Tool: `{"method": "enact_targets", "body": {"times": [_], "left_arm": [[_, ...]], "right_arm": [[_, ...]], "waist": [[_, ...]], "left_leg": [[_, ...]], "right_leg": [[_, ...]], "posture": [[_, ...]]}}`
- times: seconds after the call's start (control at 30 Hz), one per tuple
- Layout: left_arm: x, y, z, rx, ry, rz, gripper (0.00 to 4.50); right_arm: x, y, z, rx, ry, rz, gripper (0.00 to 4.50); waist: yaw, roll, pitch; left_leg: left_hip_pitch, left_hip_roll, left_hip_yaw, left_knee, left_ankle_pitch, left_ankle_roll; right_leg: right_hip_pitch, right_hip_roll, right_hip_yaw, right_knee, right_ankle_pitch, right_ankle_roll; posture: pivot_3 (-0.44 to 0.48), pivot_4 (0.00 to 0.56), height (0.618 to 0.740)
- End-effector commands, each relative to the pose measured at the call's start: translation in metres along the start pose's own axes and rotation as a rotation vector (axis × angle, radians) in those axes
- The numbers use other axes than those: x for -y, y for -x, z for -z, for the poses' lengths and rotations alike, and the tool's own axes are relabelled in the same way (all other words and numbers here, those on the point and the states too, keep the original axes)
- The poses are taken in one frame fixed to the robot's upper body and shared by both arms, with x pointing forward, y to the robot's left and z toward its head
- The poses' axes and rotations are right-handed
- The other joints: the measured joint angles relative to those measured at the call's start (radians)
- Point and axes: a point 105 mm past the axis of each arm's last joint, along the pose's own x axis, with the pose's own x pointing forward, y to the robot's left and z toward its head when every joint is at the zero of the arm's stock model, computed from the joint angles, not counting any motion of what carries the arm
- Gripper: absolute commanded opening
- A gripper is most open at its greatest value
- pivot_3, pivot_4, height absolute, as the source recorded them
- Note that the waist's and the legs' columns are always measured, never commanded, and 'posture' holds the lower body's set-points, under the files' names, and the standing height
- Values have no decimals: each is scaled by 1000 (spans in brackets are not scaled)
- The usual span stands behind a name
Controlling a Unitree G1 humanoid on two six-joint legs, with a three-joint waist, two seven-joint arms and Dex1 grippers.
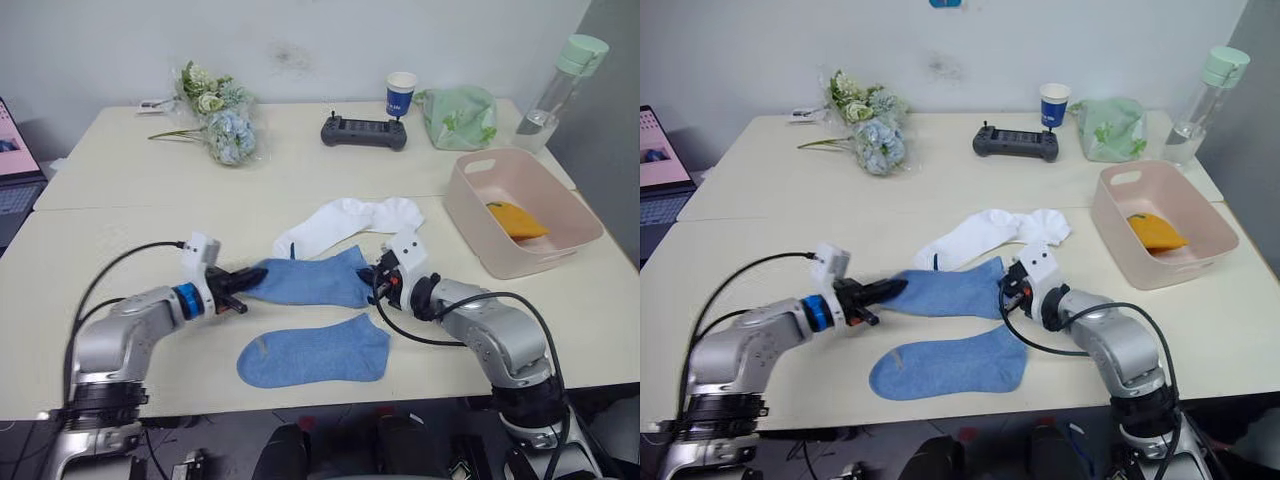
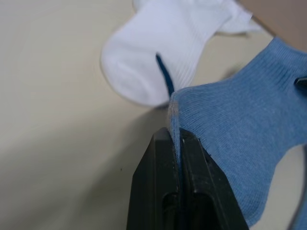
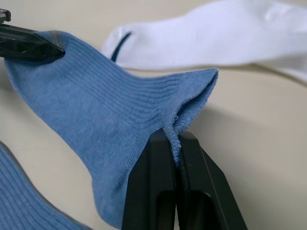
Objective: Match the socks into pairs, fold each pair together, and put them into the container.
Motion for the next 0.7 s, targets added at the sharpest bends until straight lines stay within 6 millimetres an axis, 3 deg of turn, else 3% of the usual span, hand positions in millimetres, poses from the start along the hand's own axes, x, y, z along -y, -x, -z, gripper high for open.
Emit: {"method": "enact_targets", "body": {"times": [0.03, 0.13, 0.23, 0.37, 0.57, 0.7], "left_arm": [[24, 26, -21, 31, 3, 65, 28], [44, 40, -21, 12, 59, 120, 28], [60, 55, -4, -54, 104, 153, 28], [62, 67, 21, -107, 141, 104, 28], [64, 65, 65, -180, 158, 33, 28], [69, 60, 84, -212, 157, 36, 28]], "right_arm": [[-16, 20, -26, 69, -29, -107, 6], [-23, 36, -26, 47, -64, -171, 6], [-29, 50, -17, -6, -89, -215, 6], [-38, 63, 0, -79, -81, -246, 6], [-41, 61, 27, -156, -40, -210, 6], [-40, 58, 41, -191, -20, -195, 6]], "waist": [[0, 0, 0], [2, 0, 0], [3, 0, 0], [3, 0, 0], [6, 0, 0], [10, 0, 0]], "left_leg": [[0, 0, 0, 0, 0, 0], [0, 0, 0, -2, 0, 0], [0, 0, 0, -2, 0, 0], [2, 0, 1, -5, -1, 2], [9, 0, 3, -10, -1, 2], [11, 0, 2, -11, -1, 2]], "right_leg": [[0, 0, 0, 0, 0, 0], [0, 0, 0, -1, 0, 0], [1, -1, 0, -2, 0, 0], [1, -1, 2, -3, 0, 0], [6, -1, 3, -6, 0, 0], [10, -1, 2, -9, 0, 0]], "posture": [[0, 150, 740], [0, 150, 740], [0, 150, 740], [0, 150, 740], [0, 150, 740], [0, 150, 740]]}}
